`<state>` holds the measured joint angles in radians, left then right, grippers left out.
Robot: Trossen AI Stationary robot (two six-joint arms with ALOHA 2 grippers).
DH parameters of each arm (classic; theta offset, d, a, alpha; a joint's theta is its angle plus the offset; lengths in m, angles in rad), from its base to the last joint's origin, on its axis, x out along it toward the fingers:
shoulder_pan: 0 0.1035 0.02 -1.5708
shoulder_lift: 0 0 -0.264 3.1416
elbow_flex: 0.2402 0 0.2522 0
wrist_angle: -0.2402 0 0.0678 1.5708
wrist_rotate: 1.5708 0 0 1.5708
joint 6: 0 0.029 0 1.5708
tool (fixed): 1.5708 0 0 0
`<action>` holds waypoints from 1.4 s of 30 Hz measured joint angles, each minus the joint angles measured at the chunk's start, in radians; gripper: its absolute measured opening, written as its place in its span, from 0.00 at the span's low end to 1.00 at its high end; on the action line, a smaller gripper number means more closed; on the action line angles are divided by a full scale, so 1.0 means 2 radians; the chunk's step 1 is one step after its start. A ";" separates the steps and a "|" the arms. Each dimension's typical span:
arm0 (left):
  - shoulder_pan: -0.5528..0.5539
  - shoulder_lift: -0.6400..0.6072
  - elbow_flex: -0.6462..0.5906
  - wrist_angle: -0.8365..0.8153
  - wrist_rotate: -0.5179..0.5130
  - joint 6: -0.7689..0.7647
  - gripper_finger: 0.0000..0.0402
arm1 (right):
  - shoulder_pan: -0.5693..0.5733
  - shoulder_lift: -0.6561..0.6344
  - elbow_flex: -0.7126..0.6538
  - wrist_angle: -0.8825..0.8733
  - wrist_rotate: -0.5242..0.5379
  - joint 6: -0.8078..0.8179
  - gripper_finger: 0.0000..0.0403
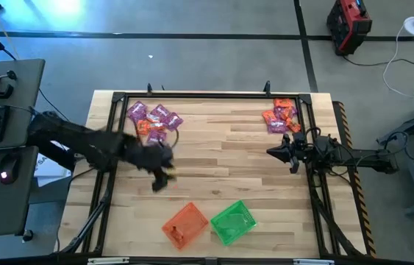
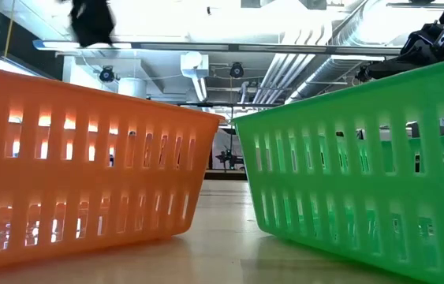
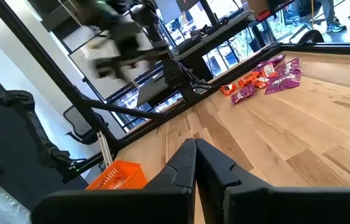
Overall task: Sort candy by brand, put in halloween buckets
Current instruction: Put the orange candy into the orange basket
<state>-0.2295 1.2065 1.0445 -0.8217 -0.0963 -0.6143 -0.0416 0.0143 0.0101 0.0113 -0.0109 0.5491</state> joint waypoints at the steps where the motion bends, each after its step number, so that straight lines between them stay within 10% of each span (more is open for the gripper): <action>1: 0.019 -0.001 -0.001 -0.059 -0.007 -0.002 0.52 | 0.000 0.000 0.000 0.000 0.000 0.000 0.00; 7: 0.184 0.047 -0.002 -0.269 -0.014 0.120 0.52 | 0.000 0.000 0.000 0.000 0.000 0.000 0.00; 14: 0.312 0.095 0.007 -0.066 0.066 0.194 0.52 | 0.000 0.000 0.000 0.000 0.000 0.000 0.00; 19: 0.315 0.150 0.057 0.134 0.096 0.179 0.52 | 0.000 0.000 0.000 0.000 0.000 0.000 0.00; 42: 0.304 0.279 0.101 0.473 0.199 0.216 0.52 | 0.000 0.000 0.000 0.000 0.000 0.000 0.00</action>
<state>0.3782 1.7649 1.2466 0.1247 0.3009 -0.1814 -0.0416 0.0139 0.0099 0.0113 -0.0109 0.5493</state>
